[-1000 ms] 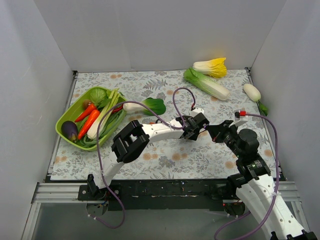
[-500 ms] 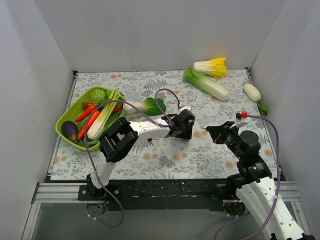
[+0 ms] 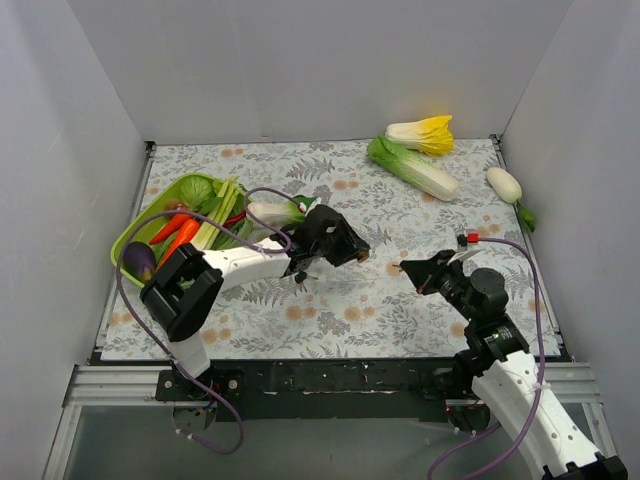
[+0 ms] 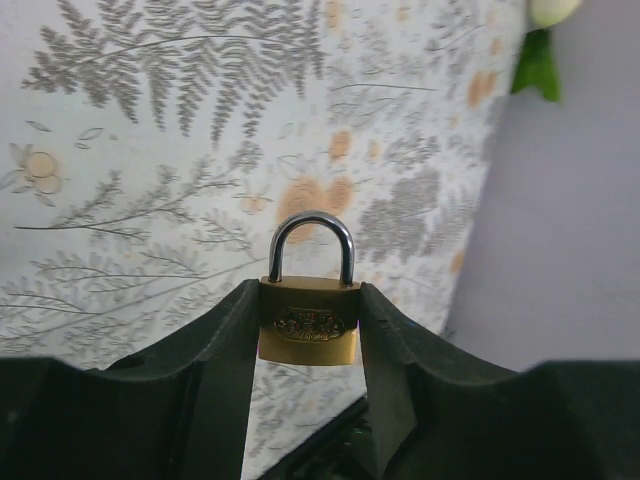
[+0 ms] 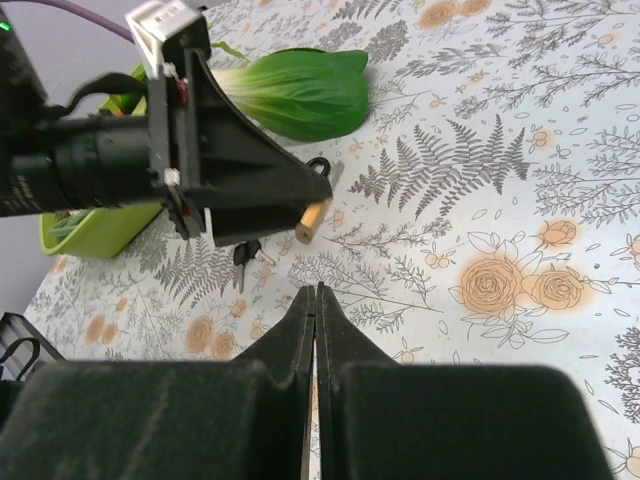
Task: Unlock with the key
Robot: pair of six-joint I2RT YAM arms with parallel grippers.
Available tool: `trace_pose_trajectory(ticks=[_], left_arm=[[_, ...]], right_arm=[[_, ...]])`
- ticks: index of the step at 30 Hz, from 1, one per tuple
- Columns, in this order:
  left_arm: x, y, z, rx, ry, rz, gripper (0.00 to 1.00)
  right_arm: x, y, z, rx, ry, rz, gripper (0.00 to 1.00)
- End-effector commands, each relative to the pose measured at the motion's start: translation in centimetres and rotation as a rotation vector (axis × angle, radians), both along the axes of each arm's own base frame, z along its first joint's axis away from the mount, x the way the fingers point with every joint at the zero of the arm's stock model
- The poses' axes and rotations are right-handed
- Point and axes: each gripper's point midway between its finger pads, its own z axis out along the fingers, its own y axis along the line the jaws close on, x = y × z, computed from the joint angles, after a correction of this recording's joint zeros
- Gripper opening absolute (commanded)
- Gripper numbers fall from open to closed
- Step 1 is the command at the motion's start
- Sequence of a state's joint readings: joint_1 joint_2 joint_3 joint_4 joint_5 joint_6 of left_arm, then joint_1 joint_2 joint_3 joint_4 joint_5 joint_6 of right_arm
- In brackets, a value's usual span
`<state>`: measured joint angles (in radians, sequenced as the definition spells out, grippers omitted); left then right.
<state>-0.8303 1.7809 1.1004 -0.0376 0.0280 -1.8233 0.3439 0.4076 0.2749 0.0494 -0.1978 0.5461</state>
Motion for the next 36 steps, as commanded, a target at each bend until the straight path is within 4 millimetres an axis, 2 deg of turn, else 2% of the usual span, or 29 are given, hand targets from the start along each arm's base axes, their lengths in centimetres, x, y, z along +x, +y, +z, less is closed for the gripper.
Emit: trace_pose_trajectory(ticks=[1, 2, 8, 9, 11, 12, 16, 22, 27, 30, 33, 35, 36], left_arm=[[0.5, -1.7, 8.1, -0.371, 0.03, 0.122, 0.0], [0.4, -1.8, 9.0, -0.419, 0.037, 0.13, 0.0], [-0.4, -1.8, 10.8, -0.616, 0.17, 0.198, 0.0], [-0.4, -1.7, 11.2, -0.631, 0.177, 0.208, 0.0], [-0.4, -1.6, 11.7, -0.653, 0.189, 0.23, 0.0], [-0.4, -1.5, 12.3, -0.679, 0.2, 0.25, 0.0], [-0.4, -1.1, 13.5, -0.732, 0.232, 0.289, 0.0], [-0.4, -0.2, 13.8, -0.764, 0.26, 0.343, 0.0], [-0.4, 0.1, 14.4, -0.77, 0.259, 0.352, 0.0], [0.2, 0.6, 13.9, -0.735, 0.224, 0.389, 0.0], [0.6, 2.2, 10.4, -0.598, 0.227, 0.482, 0.0], [0.1, 3.5, 7.3, -0.544, 0.272, 0.545, 0.0], [0.0, 4.0, 6.4, -0.527, 0.28, 0.573, 0.0]], right_arm=[[0.2, 1.1, 1.6, 0.019, -0.12, 0.039, 0.01], [0.3, 1.2, 1.6, 0.016, -0.134, 0.039, 0.01], [0.1, 2.7, 2.2, 0.009, -0.214, 0.057, 0.01], [0.5, 2.6, 2.5, -0.003, -0.239, 0.031, 0.01], [0.0, 3.6, 2.6, -0.013, -0.257, 0.067, 0.01], [0.5, 3.4, 3.0, -0.011, -0.277, 0.027, 0.01], [0.3, 4.4, 2.8, -0.032, -0.307, 0.034, 0.01], [0.7, 4.8, 2.6, -0.051, -0.332, -0.013, 0.01], [1.2, 4.4, 3.7, -0.045, -0.373, -0.065, 0.01], [1.6, 4.4, 3.7, -0.059, -0.346, -0.084, 0.01], [2.0, 4.0, 2.9, -0.056, -0.276, -0.124, 0.01], [2.1, 3.7, 2.7, -0.055, -0.254, -0.141, 0.01], [2.0, 3.7, 2.1, -0.065, -0.228, -0.136, 0.01]])
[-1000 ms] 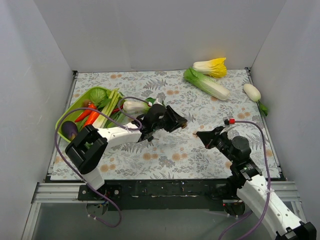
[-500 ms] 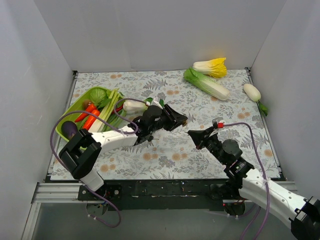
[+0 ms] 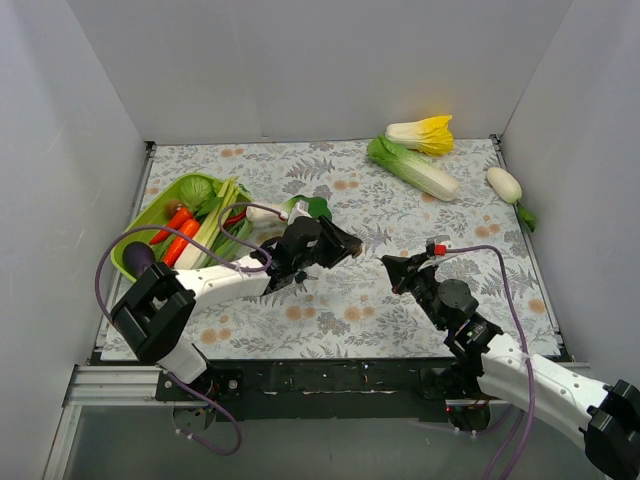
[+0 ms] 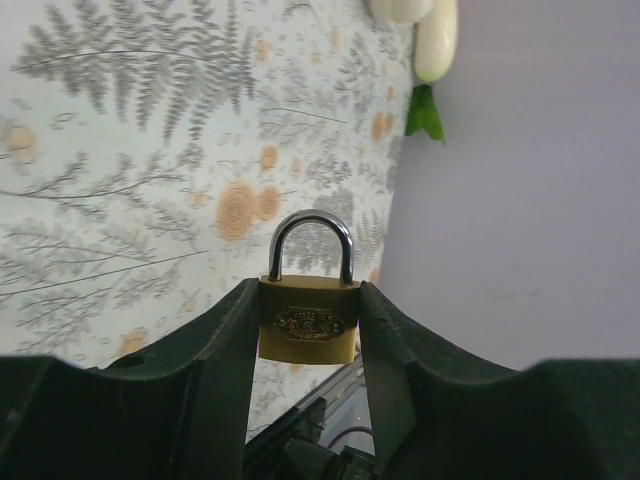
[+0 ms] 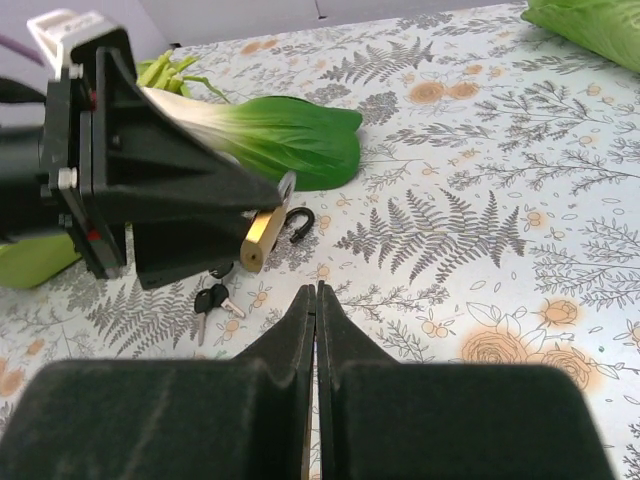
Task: Unlock with the key
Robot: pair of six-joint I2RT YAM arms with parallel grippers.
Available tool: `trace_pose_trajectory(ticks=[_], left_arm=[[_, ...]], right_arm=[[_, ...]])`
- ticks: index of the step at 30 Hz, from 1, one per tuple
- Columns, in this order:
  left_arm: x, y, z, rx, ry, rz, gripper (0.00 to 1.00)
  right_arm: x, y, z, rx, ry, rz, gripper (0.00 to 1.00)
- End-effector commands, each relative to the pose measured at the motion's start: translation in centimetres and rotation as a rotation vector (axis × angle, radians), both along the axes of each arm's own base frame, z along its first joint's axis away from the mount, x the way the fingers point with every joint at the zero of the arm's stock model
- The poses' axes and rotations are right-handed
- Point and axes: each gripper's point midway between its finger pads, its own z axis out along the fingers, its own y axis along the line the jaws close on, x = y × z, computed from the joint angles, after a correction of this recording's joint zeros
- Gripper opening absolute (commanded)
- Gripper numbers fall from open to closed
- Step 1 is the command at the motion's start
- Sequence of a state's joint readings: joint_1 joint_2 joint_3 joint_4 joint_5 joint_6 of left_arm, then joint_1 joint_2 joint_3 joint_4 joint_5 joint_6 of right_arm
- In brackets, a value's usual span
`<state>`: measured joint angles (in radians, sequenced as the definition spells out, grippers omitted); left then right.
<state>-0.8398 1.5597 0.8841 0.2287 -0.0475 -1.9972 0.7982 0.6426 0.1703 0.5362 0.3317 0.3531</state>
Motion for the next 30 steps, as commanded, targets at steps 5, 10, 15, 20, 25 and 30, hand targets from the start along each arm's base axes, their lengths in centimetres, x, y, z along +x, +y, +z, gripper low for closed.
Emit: trace_pose_trajectory(ticks=[5, 10, 15, 20, 25, 30], left_arm=[[0.2, 4.5, -3.6, -0.187, 0.433, 0.441, 0.0], [-0.2, 5.7, -5.9, -0.122, 0.469, 0.489, 0.0], [-0.7, 6.0, -8.1, -0.102, 0.521, 0.514, 0.0], [-0.7, 5.7, -9.0, -0.074, 0.527, 0.513, 0.04], [-0.8, 5.3, -9.7, -0.051, 0.535, 0.5, 0.15], [-0.8, 5.1, -9.9, -0.036, 0.53, 0.485, 0.25]], right_arm=[[0.4, -1.1, 2.0, 0.076, 0.037, -0.081, 0.01], [0.2, -1.7, 2.4, 0.066, 0.056, -0.101, 0.01], [0.0, -2.0, 2.2, 0.082, 0.072, -0.106, 0.01], [-0.2, -2.1, 1.5, 0.074, 0.095, -0.114, 0.01], [-0.2, -2.2, 1.0, 0.07, 0.112, -0.12, 0.01], [-0.1, -2.2, 0.8, 0.072, 0.121, -0.125, 0.01]])
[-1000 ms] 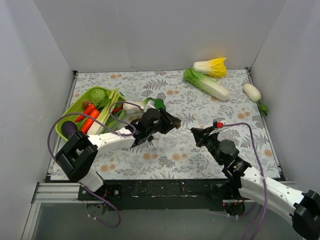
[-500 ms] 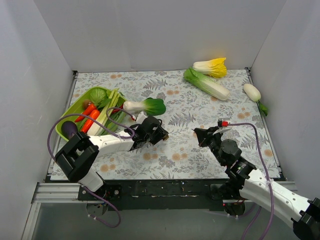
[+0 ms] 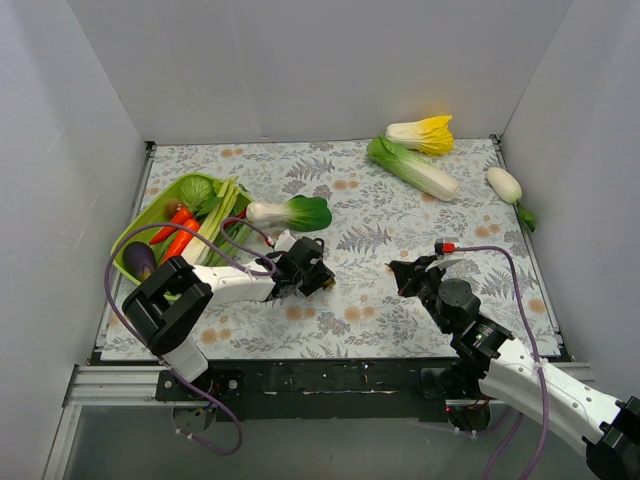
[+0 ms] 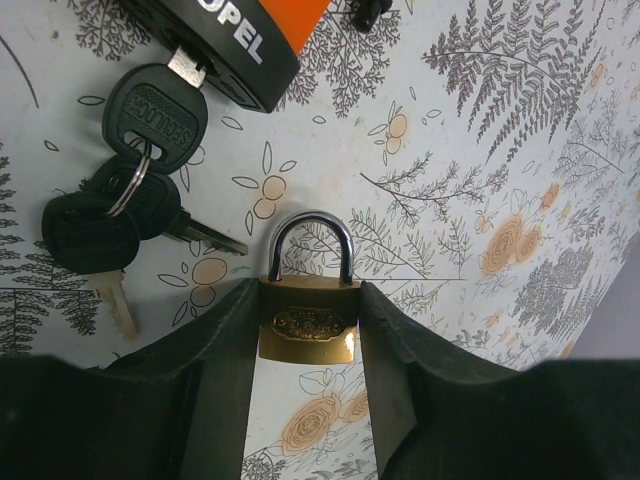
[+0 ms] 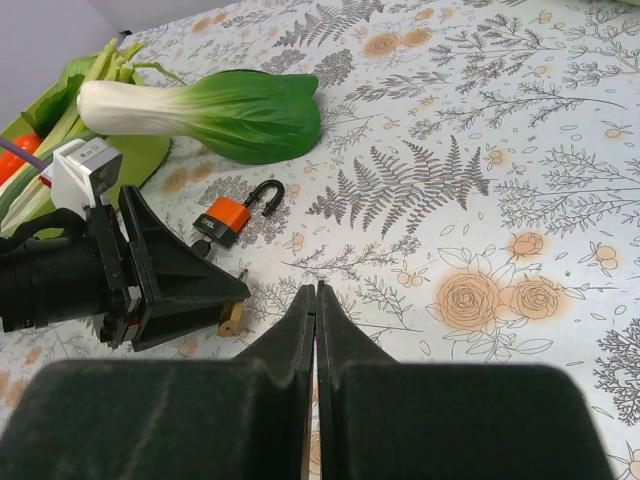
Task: Unlock with the key
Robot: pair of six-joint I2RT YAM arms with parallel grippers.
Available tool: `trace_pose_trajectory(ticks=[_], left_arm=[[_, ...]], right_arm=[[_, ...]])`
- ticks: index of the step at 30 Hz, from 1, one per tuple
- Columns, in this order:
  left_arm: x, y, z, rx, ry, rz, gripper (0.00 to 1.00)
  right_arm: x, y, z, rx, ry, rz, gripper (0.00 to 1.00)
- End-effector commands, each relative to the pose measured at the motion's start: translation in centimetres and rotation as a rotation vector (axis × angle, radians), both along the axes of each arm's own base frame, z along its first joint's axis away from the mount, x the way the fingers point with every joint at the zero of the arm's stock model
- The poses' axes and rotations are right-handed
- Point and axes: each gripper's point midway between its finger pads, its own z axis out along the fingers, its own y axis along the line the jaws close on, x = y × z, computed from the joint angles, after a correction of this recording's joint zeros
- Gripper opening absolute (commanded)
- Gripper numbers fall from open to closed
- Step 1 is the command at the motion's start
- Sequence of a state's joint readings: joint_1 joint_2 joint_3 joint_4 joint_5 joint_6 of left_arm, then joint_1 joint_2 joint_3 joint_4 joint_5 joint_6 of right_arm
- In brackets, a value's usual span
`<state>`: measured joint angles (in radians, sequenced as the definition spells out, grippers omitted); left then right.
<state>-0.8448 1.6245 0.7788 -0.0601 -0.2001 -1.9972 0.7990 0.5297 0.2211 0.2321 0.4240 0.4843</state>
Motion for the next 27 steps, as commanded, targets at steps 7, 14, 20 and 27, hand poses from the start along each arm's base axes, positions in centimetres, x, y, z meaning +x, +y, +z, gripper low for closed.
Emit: trace_pose_trajectory(ticks=[7, 14, 20, 27], left_arm=[[2.0, -2.5, 3.1, -0.37, 0.178, 0.428, 0.43], [2.0, -3.0, 2.9, -0.348, 0.165, 0.374, 0.63], [1.2, -3.8, 2.8, -0.321, 0.155, 0.312, 0.65], [0.4, -6.0, 2.1, -0.294, 0.165, 0.226, 0.65]], right_arm=[[0.4, 0.0, 2.0, 0.059, -0.028, -0.029, 0.01], [0.4, -0.3, 1.9, 0.06, -0.025, -0.039, 0.01], [0.4, -0.5, 2.1, 0.068, -0.03, -0.048, 0.01], [0.3, -0.6, 2.0, 0.066, -0.026, -0.05, 0.01]])
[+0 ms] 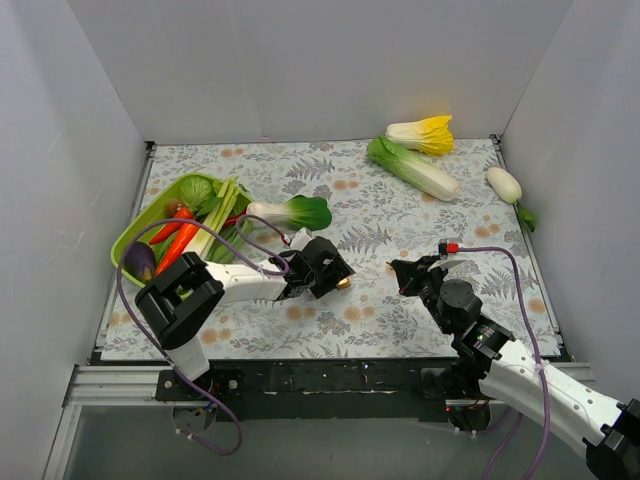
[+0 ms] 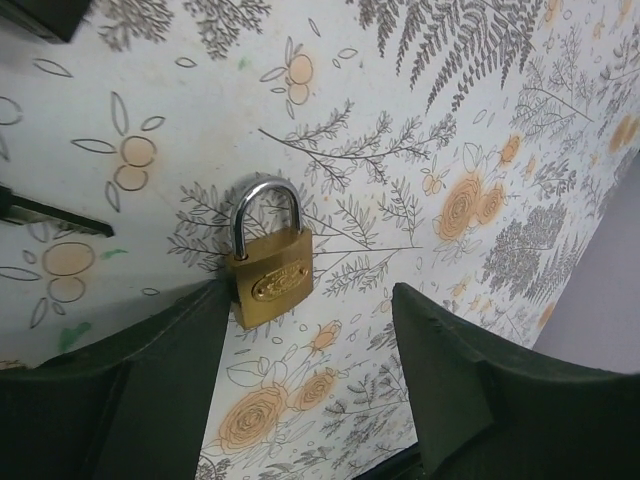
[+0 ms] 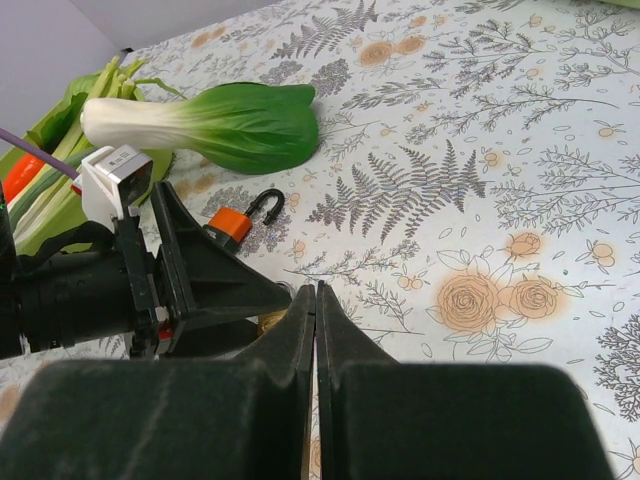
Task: Unlock with the key
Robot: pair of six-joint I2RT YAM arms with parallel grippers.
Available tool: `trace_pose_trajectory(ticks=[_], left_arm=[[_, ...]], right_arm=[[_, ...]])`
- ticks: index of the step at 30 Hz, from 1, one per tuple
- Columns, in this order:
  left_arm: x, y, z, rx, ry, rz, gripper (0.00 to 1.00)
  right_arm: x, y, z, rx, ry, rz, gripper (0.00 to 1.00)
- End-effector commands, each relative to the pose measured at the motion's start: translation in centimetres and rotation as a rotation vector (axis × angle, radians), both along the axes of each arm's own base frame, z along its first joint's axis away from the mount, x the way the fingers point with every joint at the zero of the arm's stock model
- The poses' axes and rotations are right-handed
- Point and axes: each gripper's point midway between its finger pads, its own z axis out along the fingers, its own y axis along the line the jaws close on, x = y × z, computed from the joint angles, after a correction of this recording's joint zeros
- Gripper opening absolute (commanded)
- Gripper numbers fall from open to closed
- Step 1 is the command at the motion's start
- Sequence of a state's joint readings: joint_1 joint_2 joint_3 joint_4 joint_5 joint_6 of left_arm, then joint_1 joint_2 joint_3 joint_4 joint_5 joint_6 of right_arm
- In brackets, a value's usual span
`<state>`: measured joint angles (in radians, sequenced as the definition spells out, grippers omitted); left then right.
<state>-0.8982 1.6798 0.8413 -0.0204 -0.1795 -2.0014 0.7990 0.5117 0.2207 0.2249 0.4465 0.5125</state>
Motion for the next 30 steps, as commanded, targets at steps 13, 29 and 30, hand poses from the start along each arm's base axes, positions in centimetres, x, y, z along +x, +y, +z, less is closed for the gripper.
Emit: trace_pose_trajectory(ticks=[13, 29, 30], left_arm=[[1.0, -2.1, 4.4, -0.253, 0.037, 0.198, 0.9], [-8.0, -1.3, 22.4, -0.652, -0.824, -0.602, 0.87], [-8.1, -1.5, 23.3, -0.665, -0.84, -0.626, 0.84]], right_arm=[[-0.3, 0.3, 2.8, 0.055, -0.023, 0.018, 0.01], [-5.1, 4.1, 10.5, 0.404, -0.034, 0.322, 0.01], [-5.6, 4.3, 11.0, 0.416, -0.036, 0.352, 0.01]])
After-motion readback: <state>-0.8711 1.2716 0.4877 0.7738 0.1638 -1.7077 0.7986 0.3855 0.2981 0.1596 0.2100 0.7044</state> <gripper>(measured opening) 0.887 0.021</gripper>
